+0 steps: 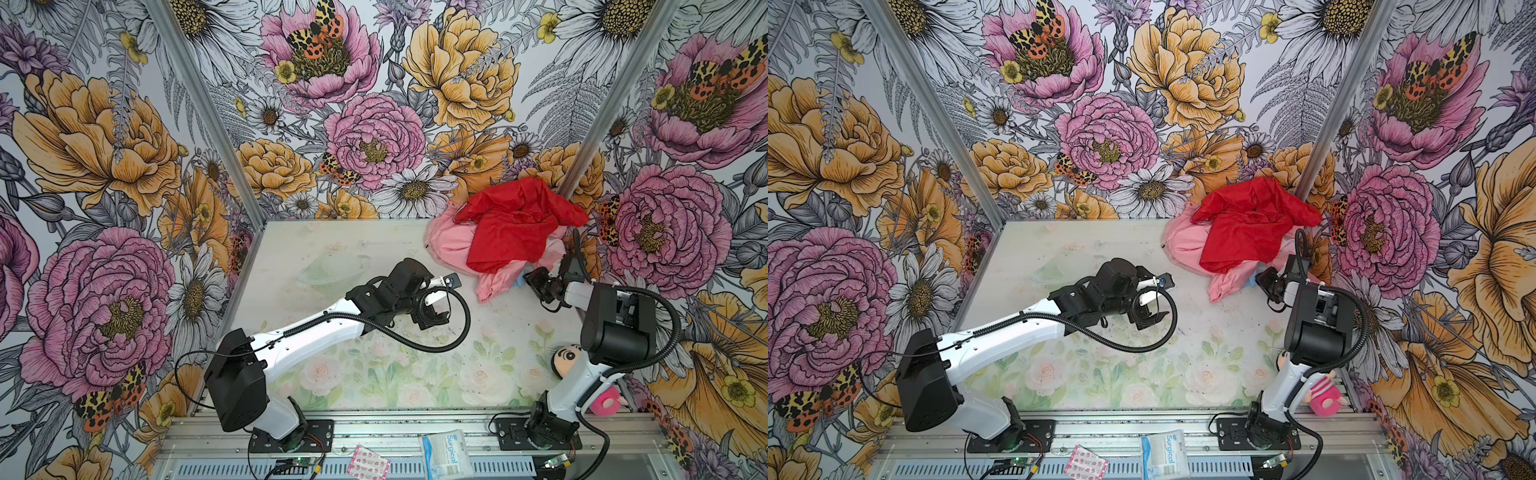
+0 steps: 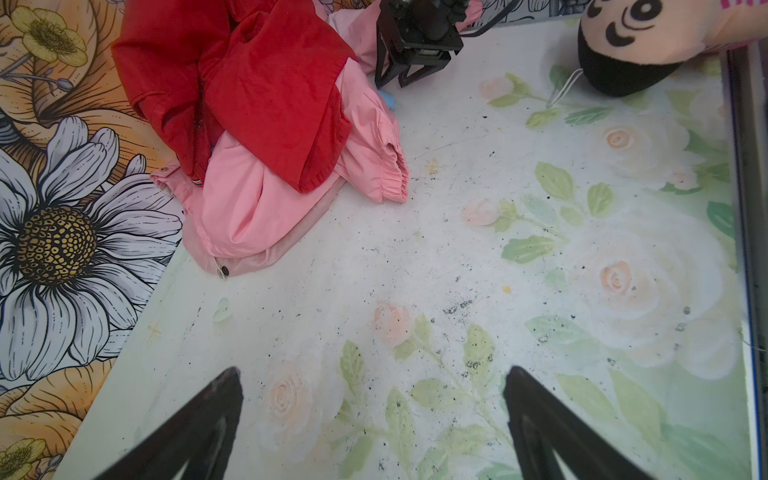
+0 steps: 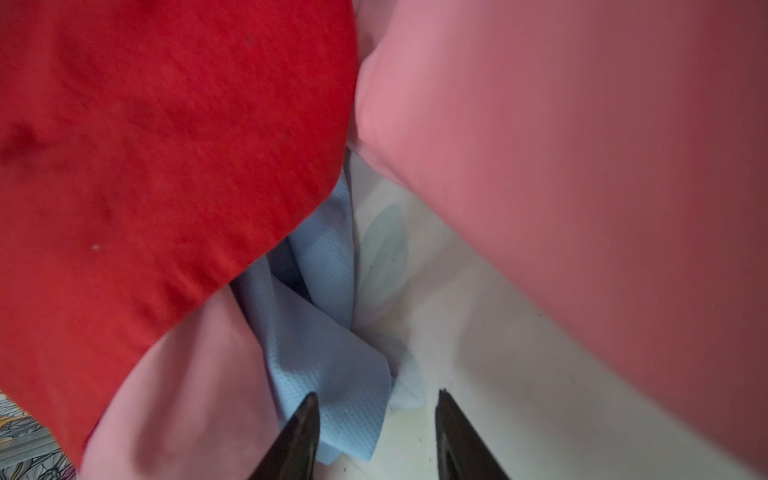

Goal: Pick out a specific cloth from the pile
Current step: 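Grasp the light blue cloth with the right gripper while the left arm advances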

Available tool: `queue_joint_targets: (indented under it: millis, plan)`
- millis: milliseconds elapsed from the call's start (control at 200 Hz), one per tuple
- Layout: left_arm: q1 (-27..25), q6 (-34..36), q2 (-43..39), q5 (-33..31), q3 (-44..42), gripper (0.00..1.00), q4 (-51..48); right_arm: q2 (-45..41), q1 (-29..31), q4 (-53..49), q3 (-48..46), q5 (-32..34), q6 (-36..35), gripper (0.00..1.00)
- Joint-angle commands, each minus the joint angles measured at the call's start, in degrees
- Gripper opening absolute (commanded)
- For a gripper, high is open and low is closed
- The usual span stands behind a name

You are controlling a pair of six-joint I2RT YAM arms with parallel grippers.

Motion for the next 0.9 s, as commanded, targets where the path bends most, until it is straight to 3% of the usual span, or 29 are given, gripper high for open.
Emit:
queue_joint_targets:
  millis: [0, 656, 771, 871, 896]
  plan:
    - [-0.3, 0.2, -1.2, -1.1, -0.2, 0.99, 1.4, 1.3, -0.3, 4.1, 0.3, -1.6, 2.5, 0.45]
    - [-0.3, 0.6, -0.5, -2.9, -0.6, 0.99, 1.6, 6.7, 2.2, 7.2, 1.5, -2.4, 6.0, 0.36]
    - [-0.4, 0.7, -0.6, -3.1, -0.6, 0.99, 1.6, 6.7, 2.4, 7.1, 1.1, -1.1, 6.0, 0.23]
    - [-0.6, 1.0, -0.7, -3.7, -0.6, 0.99, 1.6, 6.1, 2.4, 7.1, 0.9, -1.0, 6.0, 0.01]
    - [-0.7, 1.0, -0.8, -3.8, -0.6, 0.99, 1.5, 5.8, 2.4, 7.2, 0.8, -1.2, 6.0, 0.00]
